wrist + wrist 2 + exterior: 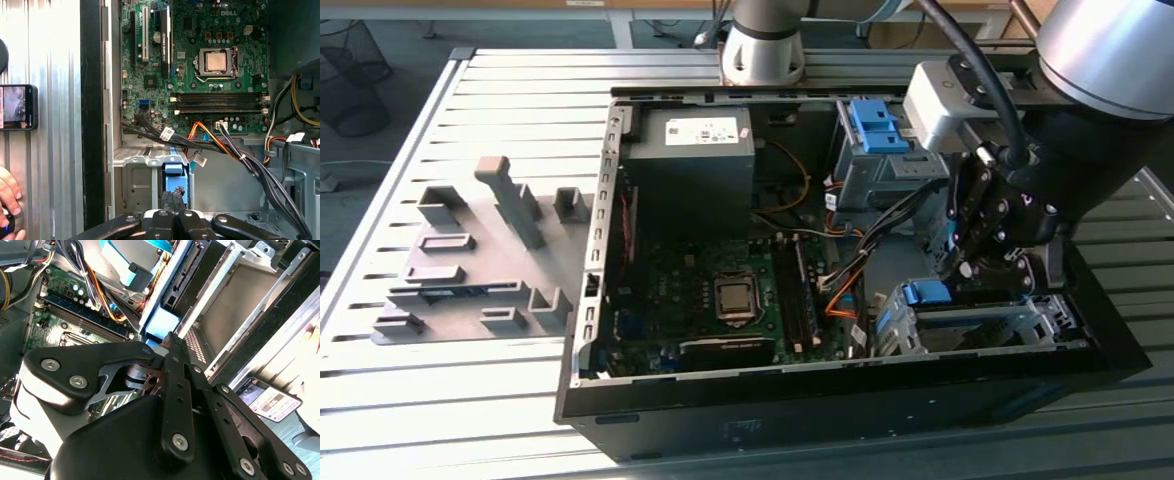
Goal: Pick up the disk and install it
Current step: 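Insert the first disk wire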
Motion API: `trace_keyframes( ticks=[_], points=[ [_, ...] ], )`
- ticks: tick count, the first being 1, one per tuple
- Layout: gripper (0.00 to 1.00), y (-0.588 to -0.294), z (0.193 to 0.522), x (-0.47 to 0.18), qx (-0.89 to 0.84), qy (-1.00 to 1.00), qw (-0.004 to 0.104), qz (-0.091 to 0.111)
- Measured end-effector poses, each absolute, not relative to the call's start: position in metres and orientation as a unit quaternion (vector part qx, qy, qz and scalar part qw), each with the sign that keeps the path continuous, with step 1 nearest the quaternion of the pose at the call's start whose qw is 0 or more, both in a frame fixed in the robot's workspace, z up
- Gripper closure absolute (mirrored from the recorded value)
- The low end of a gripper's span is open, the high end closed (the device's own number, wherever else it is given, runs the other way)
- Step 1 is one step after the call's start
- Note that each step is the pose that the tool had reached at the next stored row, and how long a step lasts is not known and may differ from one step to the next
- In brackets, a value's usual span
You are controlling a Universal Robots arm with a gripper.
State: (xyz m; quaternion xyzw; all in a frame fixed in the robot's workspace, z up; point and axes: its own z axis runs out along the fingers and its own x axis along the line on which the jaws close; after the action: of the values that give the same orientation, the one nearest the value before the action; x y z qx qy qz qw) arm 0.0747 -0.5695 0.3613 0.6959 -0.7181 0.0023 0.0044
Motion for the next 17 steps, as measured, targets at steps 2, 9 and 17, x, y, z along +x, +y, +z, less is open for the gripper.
trace_keyframes(
  ticks=[2,9,17],
  points=[
    [0.88,-0.569,0.361,0.079,0.696,-0.718,0.004,0.002],
    [0.88,-0.569,0.360,0.110,0.696,-0.718,0.004,0.002],
    [0.88,-0.567,0.363,0.123,0.696,-0.718,0.005,0.003]
  ],
)
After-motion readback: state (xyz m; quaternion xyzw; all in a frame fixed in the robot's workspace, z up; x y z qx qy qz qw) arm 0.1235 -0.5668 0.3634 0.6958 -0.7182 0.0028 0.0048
